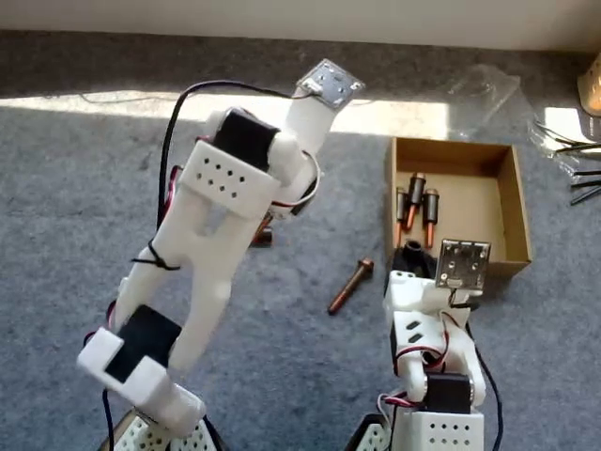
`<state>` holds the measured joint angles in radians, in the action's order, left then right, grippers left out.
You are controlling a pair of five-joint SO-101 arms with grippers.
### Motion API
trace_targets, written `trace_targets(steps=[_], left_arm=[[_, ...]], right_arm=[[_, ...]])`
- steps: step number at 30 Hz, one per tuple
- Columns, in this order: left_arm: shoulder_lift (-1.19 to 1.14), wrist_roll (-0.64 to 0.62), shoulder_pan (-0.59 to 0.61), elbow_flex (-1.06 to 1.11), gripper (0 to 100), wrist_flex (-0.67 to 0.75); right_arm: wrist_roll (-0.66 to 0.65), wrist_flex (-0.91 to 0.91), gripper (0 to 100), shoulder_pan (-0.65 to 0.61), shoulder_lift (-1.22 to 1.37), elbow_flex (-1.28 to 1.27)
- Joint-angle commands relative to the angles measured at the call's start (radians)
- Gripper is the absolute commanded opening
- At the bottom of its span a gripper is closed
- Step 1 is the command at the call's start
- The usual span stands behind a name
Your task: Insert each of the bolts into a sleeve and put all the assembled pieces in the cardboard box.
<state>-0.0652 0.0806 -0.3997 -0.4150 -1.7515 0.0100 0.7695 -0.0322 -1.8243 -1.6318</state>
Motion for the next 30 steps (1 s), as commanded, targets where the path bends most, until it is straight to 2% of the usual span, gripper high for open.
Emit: trace_targets(steps=[1, 6, 13, 18, 22, 25, 30], left_arm=[[0.189, 0.043, -0.024, 0.053, 0, 0.006], [0.397, 0.071, -0.019, 0.189, 0, 0.058], [0.693, 0.071, -0.016, 0.501, 0, 0.269], [0.906, 0.091, -0.015, 0.705, 0, 0.425], [1.049, 0.11, -0.007, 0.839, 0, 0.517], [1.132, 0.11, 0.03, 0.914, 0, 0.585], [1.23, 0.107, 0.067, 1.033, 0, 0.7]], right_arm=[[0.003, -0.077, 0.5, -0.058, -0.007, -0.007], [0.003, -0.077, 0.5, -0.159, -0.007, -0.005], [0.003, -0.084, 0.5, -0.295, -0.007, -0.001], [0.002, -0.193, 0.5, -0.42, -0.007, -0.004], [-0.081, -0.268, 0.5, -0.509, -0.007, -0.01], [-0.097, -0.314, 0.5, -0.57, -0.007, -0.01], [-0.101, -0.395, 0.5, -0.605, -0.007, -0.039]])
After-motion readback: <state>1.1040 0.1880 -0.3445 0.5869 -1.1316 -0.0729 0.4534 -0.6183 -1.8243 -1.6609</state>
